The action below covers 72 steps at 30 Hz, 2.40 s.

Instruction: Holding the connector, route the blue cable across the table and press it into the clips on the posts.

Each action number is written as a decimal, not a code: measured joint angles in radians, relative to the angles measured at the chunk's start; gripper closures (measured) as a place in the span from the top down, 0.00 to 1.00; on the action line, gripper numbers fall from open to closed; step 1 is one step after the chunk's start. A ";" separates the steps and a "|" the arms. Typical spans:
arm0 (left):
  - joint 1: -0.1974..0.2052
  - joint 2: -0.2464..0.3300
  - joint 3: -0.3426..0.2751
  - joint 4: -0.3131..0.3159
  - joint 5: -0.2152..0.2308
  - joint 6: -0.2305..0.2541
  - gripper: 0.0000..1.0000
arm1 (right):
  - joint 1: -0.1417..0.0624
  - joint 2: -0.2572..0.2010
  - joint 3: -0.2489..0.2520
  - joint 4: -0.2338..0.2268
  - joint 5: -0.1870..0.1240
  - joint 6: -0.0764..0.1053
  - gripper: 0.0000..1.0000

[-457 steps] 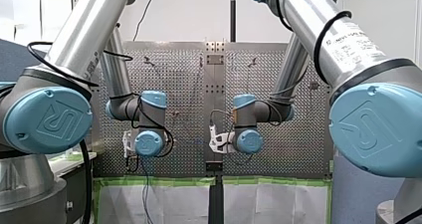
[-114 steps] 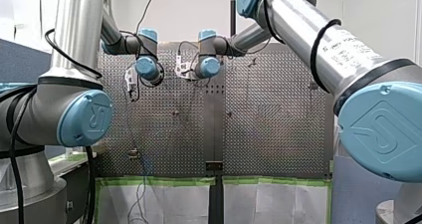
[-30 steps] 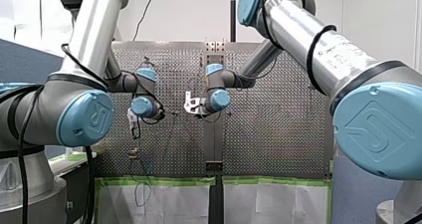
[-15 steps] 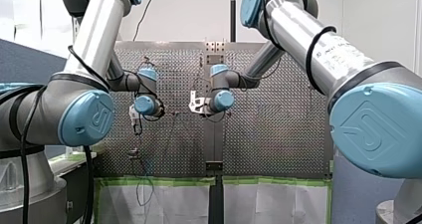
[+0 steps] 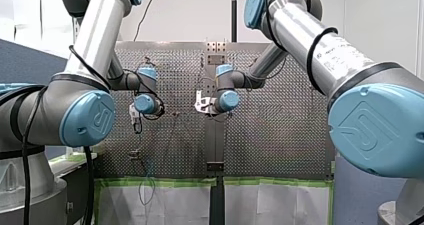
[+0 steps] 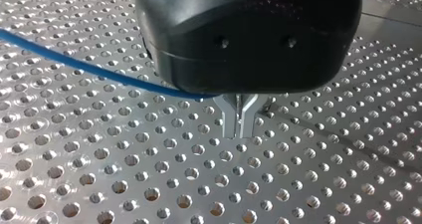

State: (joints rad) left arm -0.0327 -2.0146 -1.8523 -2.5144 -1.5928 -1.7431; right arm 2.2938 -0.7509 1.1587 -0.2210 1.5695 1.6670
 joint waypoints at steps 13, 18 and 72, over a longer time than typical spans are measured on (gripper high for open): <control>-0.005 0.000 0.000 -0.049 -0.026 0.015 1.00 | -0.007 0.000 0.000 0.001 -0.006 0.000 0.00; -0.009 0.002 0.000 -0.074 -0.039 0.024 1.00 | -0.007 0.000 0.000 0.002 -0.010 -0.001 0.00; -0.174 0.153 -0.194 -0.008 -0.117 -0.029 1.00 | -0.027 0.000 0.000 0.028 -0.017 -0.009 0.00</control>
State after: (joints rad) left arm -0.2069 -1.8612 -2.0468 -2.5220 -1.7101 -1.7722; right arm 2.2672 -0.7512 1.1591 -0.1933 1.5526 1.6576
